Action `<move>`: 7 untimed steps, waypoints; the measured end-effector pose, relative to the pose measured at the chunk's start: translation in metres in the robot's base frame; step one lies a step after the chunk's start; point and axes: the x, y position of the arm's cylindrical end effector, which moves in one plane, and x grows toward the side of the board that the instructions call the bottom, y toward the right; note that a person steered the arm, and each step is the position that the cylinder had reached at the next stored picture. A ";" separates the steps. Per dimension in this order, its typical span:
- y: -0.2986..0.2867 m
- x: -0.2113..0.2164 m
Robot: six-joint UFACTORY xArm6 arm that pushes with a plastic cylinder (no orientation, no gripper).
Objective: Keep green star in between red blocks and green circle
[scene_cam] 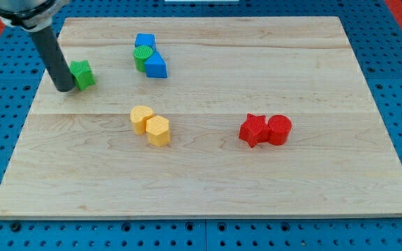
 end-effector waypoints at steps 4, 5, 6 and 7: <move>0.088 -0.043; 0.115 -0.046; 0.153 -0.064; 0.196 -0.078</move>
